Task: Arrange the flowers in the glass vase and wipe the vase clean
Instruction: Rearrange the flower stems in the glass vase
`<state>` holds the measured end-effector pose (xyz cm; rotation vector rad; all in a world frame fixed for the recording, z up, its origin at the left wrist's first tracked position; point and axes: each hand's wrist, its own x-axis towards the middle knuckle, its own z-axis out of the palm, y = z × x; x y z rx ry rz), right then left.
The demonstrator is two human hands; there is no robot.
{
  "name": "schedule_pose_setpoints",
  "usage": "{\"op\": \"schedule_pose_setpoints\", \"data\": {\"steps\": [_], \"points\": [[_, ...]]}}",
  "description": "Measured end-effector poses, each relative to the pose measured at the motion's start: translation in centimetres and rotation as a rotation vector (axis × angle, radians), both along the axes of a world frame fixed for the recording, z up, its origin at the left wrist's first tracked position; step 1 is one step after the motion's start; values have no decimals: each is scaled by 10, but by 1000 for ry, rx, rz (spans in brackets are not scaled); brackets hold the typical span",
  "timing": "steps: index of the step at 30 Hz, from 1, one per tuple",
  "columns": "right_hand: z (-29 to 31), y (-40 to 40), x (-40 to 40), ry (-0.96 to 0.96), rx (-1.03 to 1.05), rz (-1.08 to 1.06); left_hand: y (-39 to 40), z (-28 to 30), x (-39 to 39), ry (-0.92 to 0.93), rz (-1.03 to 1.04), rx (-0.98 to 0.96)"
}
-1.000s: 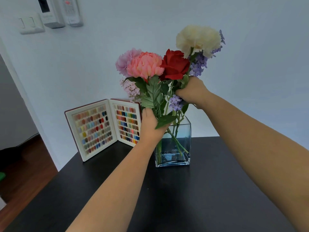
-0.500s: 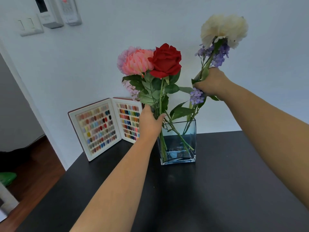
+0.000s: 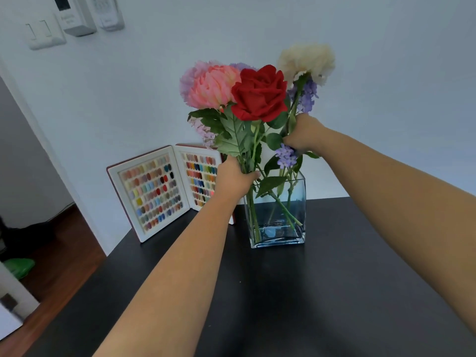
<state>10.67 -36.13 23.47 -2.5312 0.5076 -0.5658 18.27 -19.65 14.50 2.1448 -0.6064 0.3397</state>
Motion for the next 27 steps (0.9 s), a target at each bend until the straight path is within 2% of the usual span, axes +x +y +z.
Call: {"op": "schedule_pose_setpoints", "data": {"steps": [4, 9, 18, 21, 24, 27], "points": [[-10, -9, 2, 58, 23, 1, -2, 2, 0, 32, -57, 37], [5, -19, -1, -20, 78, 37, -1, 2, 2, 54, -48, -21], [-5, -6, -5, 62, 85, 98, -8, -9, 0, -2, -44, 17], [-12, -8, -5, 20, 179, 77, -11, -10, -3, -23, -16, 84], [-20, -10, -2, -34, 186, 87, -13, -10, -3, -35, 21, 137], [-28, -12, -3, -143, 236, 72, -8, -8, 0, 11, 10, 125]]}}
